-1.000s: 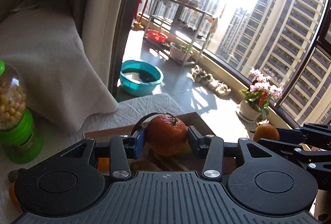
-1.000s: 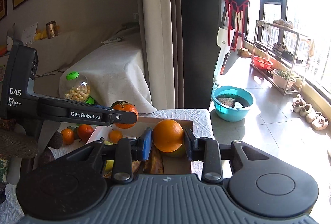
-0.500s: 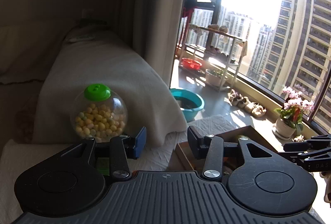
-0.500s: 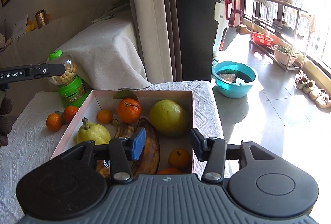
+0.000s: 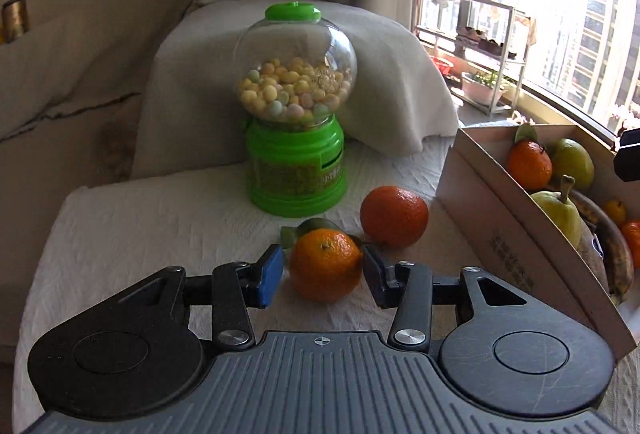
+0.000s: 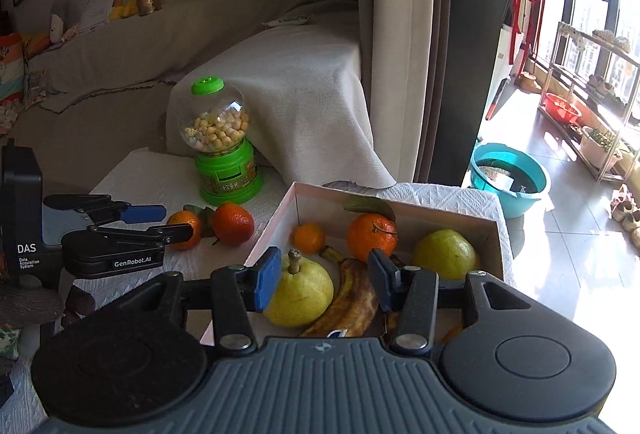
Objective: Organize fruits
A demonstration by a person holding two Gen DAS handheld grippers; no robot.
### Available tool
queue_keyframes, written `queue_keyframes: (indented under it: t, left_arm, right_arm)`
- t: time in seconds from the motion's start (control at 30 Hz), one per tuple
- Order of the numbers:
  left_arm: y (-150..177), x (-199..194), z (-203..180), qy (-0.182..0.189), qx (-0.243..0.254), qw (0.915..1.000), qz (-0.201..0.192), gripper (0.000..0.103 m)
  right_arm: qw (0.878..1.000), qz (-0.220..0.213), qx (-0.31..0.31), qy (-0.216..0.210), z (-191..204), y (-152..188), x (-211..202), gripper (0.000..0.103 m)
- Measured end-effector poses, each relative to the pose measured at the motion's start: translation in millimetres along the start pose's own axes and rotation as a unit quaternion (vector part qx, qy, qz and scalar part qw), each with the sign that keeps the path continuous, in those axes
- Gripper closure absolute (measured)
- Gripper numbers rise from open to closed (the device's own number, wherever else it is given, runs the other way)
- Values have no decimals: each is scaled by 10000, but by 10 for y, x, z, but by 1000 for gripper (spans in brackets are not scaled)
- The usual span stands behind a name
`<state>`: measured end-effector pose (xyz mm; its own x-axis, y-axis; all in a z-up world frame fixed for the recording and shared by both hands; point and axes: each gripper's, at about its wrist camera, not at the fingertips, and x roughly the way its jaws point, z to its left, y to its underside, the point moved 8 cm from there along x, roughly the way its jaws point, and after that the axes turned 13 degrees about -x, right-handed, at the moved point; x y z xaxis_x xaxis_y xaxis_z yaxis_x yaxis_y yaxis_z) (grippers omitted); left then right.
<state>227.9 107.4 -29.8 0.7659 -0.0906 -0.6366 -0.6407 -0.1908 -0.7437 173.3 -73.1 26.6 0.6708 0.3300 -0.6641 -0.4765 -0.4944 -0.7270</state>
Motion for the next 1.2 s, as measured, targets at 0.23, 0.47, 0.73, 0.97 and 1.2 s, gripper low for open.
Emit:
queue_keyframes:
  t: [0.23,0.47,0.73,0.97,1.2]
  left_arm:
    - [61,14,121,180,-340,9992,109,55]
    - [361,-619,259,635,-662,9957,110,55]
    - [480,-965,381,829,-962,9919,-48,55]
    - [542,-1059,557,686,-1460,9868,-149,55]
    - [747,-1181,291,961,-1399,9855,34,55]
  right_arm:
    - [9987,131,-440,-232,392,-373,190,55]
    - [9909,927,-379,-898,794,-660,941,55]
    - [9788,1592,-1286,118,1024,-611,1591,58]
    - [9835,1180,-1325,-356,1198,-479,985,66]
    - [9878,653,-550,-1304,1216,137,-179,66]
